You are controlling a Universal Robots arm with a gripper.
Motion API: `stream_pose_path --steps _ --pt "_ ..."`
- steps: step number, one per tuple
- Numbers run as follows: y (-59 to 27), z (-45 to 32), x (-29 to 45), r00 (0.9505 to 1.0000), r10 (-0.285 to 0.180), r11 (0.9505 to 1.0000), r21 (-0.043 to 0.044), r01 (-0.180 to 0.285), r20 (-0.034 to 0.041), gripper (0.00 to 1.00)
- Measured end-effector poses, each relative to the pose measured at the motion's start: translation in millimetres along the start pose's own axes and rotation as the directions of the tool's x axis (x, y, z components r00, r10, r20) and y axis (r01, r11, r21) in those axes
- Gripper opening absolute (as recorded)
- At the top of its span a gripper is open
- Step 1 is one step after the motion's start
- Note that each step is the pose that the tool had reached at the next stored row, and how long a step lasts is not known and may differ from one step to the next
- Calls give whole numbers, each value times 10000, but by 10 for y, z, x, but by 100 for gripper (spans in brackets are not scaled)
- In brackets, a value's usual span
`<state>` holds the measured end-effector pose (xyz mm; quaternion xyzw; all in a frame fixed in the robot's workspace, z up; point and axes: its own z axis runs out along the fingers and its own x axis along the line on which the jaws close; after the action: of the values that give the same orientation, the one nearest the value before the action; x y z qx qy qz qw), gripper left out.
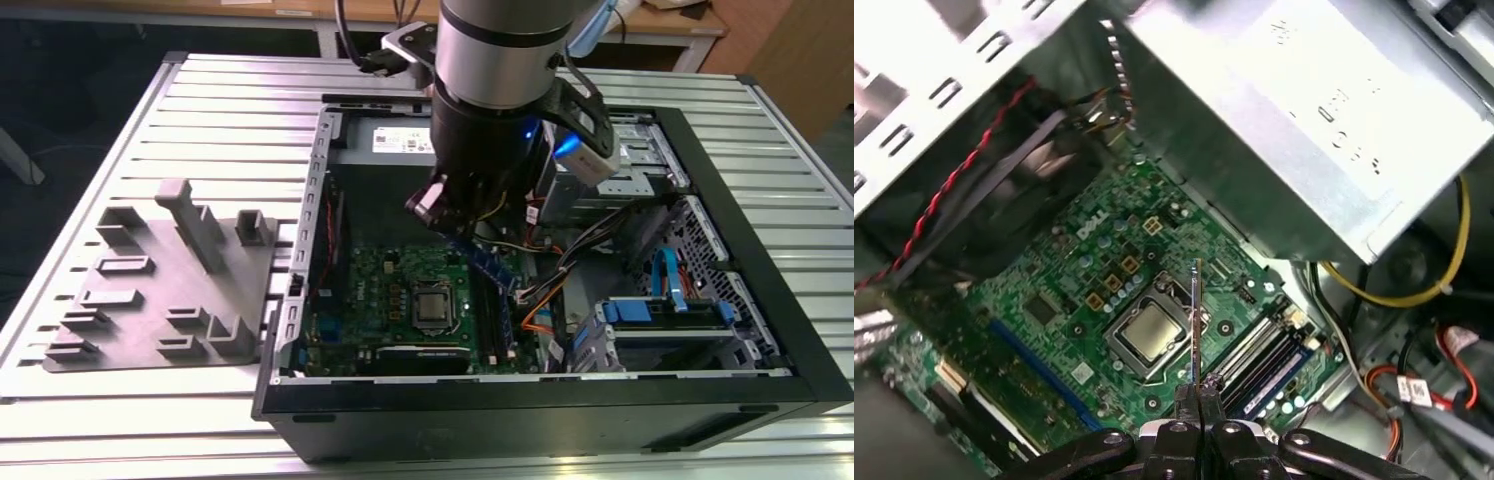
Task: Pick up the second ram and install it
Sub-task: 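Insert the second ram into the second slot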
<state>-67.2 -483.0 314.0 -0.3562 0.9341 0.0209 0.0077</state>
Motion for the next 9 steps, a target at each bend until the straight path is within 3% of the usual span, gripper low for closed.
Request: stream_pose_path --steps 5,9 --pt "0 6 0 9959 909 9959 25 -909 32 9" --pt "0 12 0 9865 1636 9865 43 -1636 59 9"
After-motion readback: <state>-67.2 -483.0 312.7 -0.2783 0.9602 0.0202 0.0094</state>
